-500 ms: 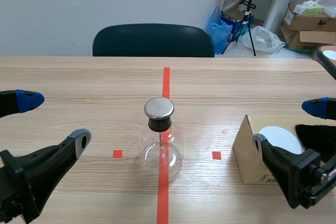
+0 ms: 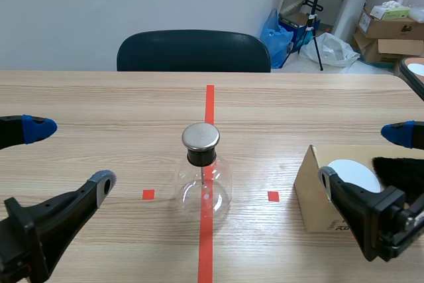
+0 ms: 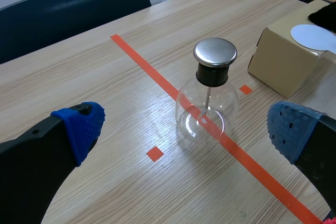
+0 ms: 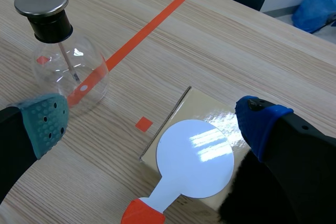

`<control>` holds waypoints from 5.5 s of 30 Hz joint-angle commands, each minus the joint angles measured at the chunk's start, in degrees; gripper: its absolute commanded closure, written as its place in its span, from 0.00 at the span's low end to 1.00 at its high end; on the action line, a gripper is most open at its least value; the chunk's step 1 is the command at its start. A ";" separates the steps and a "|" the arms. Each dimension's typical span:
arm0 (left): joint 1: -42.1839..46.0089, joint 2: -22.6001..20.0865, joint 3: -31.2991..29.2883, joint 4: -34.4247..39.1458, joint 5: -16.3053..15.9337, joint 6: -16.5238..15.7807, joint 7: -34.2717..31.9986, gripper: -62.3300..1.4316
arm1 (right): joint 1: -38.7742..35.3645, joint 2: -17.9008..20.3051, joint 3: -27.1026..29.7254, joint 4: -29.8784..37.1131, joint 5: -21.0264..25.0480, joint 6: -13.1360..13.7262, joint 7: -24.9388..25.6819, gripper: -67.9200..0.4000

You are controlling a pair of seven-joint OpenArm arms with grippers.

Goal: Do the electroscope experiment

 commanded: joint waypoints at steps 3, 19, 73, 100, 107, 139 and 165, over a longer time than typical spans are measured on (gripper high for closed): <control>0.11 0.00 0.04 1.18 -0.74 -0.13 -1.27 0.00 | 0.66 0.15 0.85 0.90 0.42 -0.22 0.81 0.00; 0.11 0.00 0.04 1.18 -0.74 -0.17 -1.27 0.00 | -0.87 0.15 0.85 3.96 -17.92 -0.17 2.58 0.00; 0.11 0.00 0.04 1.18 -0.76 -0.33 -1.25 0.00 | -16.06 -22.69 -1.11 -6.21 -90.16 -45.40 11.10 0.00; 0.11 0.00 0.04 1.18 -0.76 -0.33 -1.27 0.00 | 2.45 -22.38 -7.54 -22.36 -93.13 -54.25 6.80 0.00; 0.11 0.00 0.04 1.18 -0.76 -0.33 -1.27 0.00 | 3.39 -22.40 -8.26 -24.33 -93.33 -54.25 6.43 0.00; 0.11 0.00 0.04 1.18 -0.76 -0.33 -1.27 0.00 | 3.39 -22.40 -8.26 -24.83 -93.33 -54.27 7.28 0.77; 0.11 0.00 0.04 1.18 -0.76 -0.33 -1.25 0.00 | 3.39 -22.40 -8.26 -24.83 -93.33 -54.25 7.28 0.98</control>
